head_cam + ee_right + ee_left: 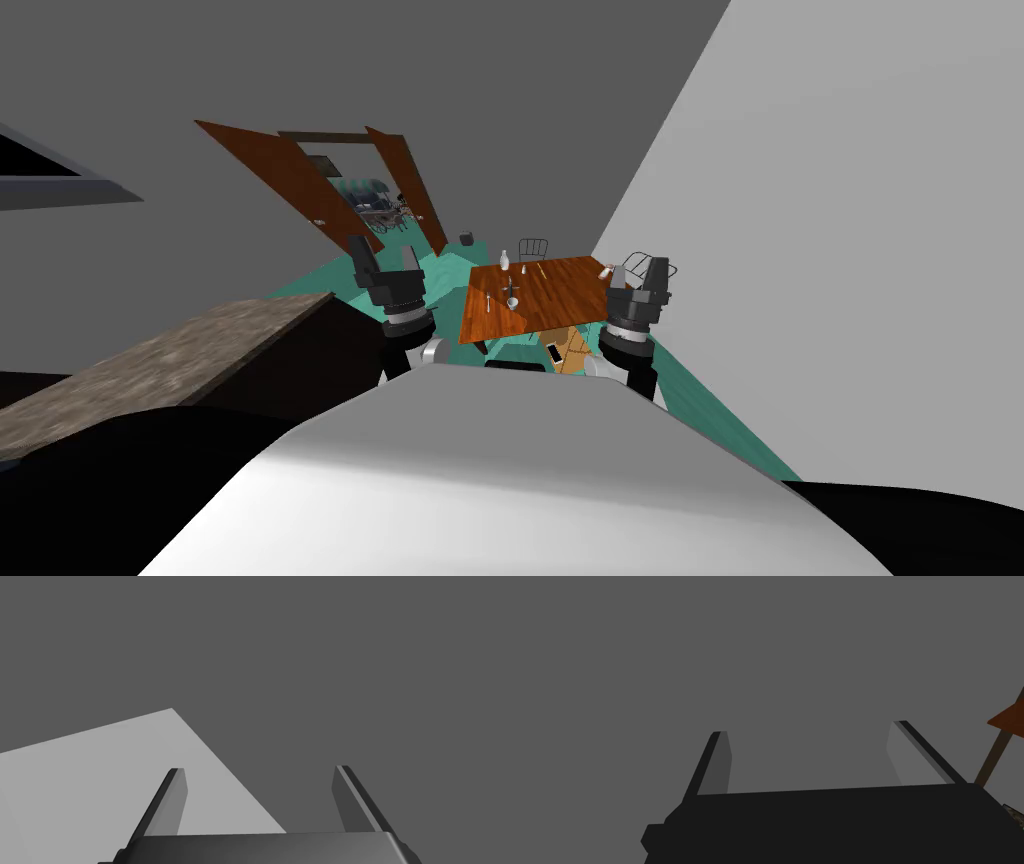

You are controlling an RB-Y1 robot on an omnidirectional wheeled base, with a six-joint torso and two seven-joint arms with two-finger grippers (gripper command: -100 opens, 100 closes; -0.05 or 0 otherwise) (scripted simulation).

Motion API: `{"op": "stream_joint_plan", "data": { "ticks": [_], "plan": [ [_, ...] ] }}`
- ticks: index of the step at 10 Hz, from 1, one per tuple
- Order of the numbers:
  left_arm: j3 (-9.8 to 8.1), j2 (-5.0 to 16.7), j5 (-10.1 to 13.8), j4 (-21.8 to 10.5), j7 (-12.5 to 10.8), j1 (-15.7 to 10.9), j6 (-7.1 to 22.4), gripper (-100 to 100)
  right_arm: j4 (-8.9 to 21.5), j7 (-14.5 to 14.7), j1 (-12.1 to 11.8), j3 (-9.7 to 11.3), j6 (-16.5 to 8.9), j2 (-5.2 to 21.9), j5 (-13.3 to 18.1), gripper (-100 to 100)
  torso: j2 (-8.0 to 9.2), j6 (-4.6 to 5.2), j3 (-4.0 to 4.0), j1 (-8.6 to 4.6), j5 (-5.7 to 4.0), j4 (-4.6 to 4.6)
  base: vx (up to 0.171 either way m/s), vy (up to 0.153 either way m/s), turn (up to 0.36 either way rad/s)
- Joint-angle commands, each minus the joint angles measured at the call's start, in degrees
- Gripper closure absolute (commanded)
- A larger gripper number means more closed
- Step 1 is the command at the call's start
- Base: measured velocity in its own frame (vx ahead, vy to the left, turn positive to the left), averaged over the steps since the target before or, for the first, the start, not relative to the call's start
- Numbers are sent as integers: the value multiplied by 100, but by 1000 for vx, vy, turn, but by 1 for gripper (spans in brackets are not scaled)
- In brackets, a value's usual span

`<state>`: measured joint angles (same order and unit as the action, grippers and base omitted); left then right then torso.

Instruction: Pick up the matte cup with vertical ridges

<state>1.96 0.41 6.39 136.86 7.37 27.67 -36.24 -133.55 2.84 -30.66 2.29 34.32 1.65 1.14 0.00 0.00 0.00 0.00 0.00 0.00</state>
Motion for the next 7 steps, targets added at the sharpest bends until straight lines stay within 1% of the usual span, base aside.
{"op": "stream_joint_plan", "data": {
  "ticks": [1, 2, 3, 5, 6, 7],
  "plan": [
    [0, 0, 0, 0, 0, 0, 0, 0, 229, 78, -46, -24, -57, 224, 19, -100, 0, 0, 0, 0, 0, 0, -29, 4, 290],
    [1, 0, 0, 0, 0, -1, 0, 0, 380, 130, -75, -39, -92, 344, 32, -100, 7, -5, 4, 0, 0, 1, -53, -5, 366],
    [0, 0, 0, 0, 0, -1, 0, 0, 563, 193, -108, -57, -133, 478, 47, -100, 16, -3, 9, -3, 0, 3, -65, -12, 264],
    [0, 0, 0, -1, 0, -2, 1, 0, 959, 351, -190, -101, -230, 781, 84, -100, 24, -4, 14, -6, -1, 5, -70, -6, 377],
    [0, 0, 0, 0, 0, -1, 0, 0, 1026, 351, -190, -101, -230, 781, 84, -100, 26, -2, 15, -7, -1, 6, -48, -6, 95],
    [0, 0, 0, 0, 0, 0, 0, 0, 1273, 445, -237, -127, -284, 948, 106, -100, 20, 2, 12, -9, -2, 5, -39, 6, 298]
  ]
}}
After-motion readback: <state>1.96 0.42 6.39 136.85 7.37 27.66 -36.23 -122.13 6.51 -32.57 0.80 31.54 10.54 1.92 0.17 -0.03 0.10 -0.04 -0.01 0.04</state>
